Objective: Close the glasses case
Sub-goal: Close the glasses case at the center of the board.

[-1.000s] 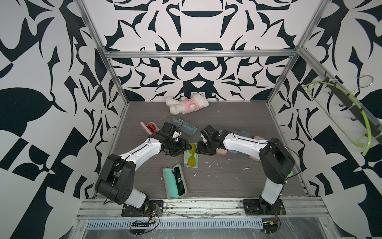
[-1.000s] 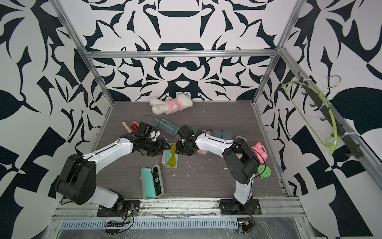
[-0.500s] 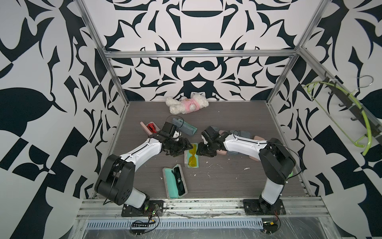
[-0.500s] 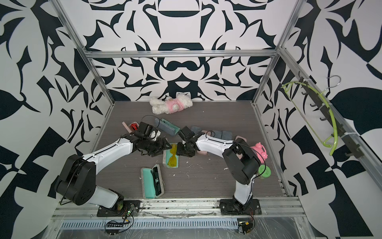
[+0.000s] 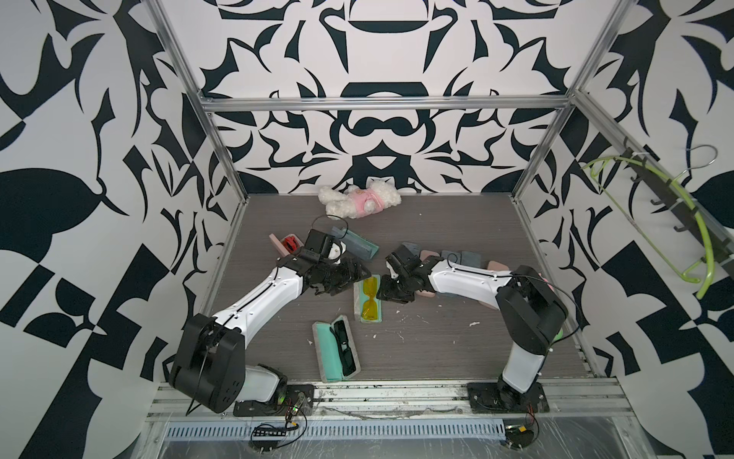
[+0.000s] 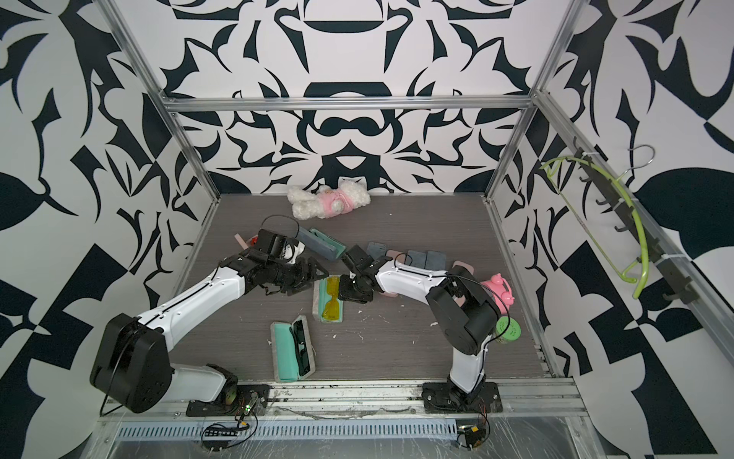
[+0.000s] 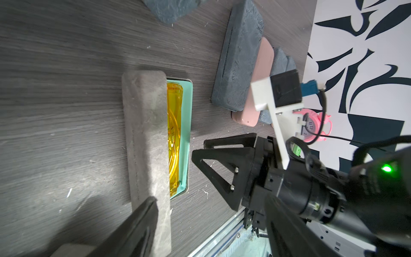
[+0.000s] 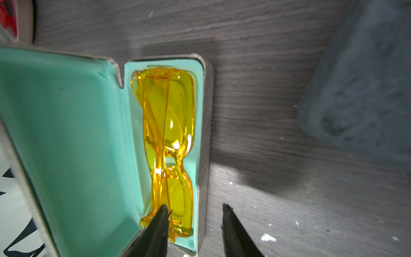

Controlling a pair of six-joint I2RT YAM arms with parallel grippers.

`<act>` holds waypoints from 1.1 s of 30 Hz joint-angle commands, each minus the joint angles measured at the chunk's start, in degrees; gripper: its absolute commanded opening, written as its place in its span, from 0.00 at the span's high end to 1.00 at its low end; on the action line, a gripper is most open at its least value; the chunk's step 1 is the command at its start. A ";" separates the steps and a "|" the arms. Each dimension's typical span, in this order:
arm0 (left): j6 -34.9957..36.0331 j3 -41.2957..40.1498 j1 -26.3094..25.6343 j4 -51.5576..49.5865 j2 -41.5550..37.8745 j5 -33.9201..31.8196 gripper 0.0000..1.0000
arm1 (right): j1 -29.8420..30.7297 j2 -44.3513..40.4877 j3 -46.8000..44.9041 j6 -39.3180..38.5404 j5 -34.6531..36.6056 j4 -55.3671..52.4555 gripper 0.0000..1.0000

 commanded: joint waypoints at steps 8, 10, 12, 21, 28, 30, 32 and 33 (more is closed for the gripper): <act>3.17 0.44 2.27 -3.52 -2.67 0.51 0.28 | 0.53 0.67 -1.51 1.65 0.42 3.52 0.68; 3.34 -0.07 2.49 -3.35 -3.03 0.70 0.29 | 0.58 0.84 -1.65 1.78 0.46 4.16 0.69; 3.43 -0.58 2.48 -3.30 -3.22 0.99 0.32 | 0.62 1.13 -1.67 1.87 0.51 4.52 0.71; 3.61 -2.78 2.54 -2.36 -3.74 1.94 0.44 | 0.64 2.11 -1.66 2.04 0.76 4.85 0.79; 3.44 -4.26 2.56 -1.33 -3.41 2.83 0.51 | 0.70 1.99 -2.19 2.15 1.04 4.62 0.84; 3.35 -4.55 2.57 -1.06 -3.27 3.08 0.54 | 0.69 1.96 -2.27 2.22 1.03 4.72 0.84; 3.35 -4.81 2.54 -1.01 -3.13 3.33 0.56 | 0.69 1.99 -2.31 2.22 1.03 4.71 0.85; 3.32 -4.98 2.55 -0.95 -3.01 3.36 0.56 | 0.69 2.00 -2.31 2.24 0.99 4.76 0.85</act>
